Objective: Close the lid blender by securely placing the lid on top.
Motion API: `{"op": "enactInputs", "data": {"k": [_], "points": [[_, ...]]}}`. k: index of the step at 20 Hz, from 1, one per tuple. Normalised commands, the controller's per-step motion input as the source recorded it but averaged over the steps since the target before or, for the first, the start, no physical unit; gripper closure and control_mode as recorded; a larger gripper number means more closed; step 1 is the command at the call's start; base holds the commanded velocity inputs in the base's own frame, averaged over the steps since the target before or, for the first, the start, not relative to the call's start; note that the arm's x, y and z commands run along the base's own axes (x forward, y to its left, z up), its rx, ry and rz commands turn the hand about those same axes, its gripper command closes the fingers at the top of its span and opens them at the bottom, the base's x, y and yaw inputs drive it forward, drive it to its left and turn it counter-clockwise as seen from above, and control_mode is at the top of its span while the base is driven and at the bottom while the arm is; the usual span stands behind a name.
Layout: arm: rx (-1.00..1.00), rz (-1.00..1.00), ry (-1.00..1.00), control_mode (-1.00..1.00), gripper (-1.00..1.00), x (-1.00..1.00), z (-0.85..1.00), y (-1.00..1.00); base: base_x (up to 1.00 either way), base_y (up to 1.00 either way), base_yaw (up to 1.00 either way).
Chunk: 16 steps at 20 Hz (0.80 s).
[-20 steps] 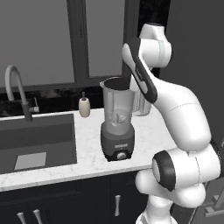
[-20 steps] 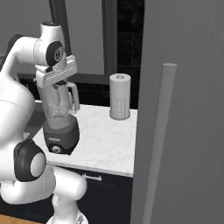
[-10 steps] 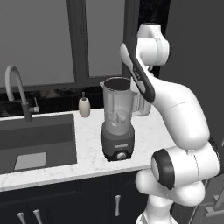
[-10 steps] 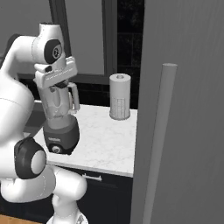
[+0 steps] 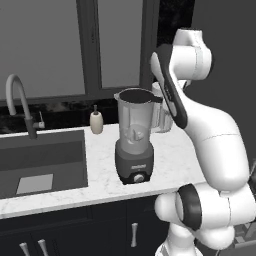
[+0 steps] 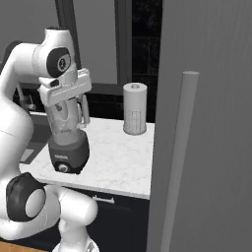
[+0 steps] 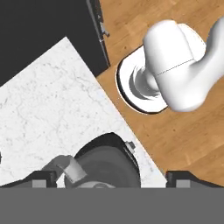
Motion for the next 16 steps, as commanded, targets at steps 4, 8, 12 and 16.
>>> {"op": "enactInputs", "data": {"k": [4, 8, 12, 16], "points": [[0.0, -0.23, -0.1, -1.0, -1.0, -0.79, 0.02, -0.13, 0.0, 0.0, 0.0], [-0.01, -0.1, -0.23, -1.0, -1.0, -0.79, 0.09, 0.0, 0.0, 0.0, 0.0], [0.0, -0.01, -0.37, -1.0, -1.0, -0.7, 0.01, 0.0, 0.0, 0.0, 0.0], [0.0, 0.09, -0.43, -1.0, -1.0, -0.55, 0.0, -0.12, 0.0, 0.0, 0.0]]}}
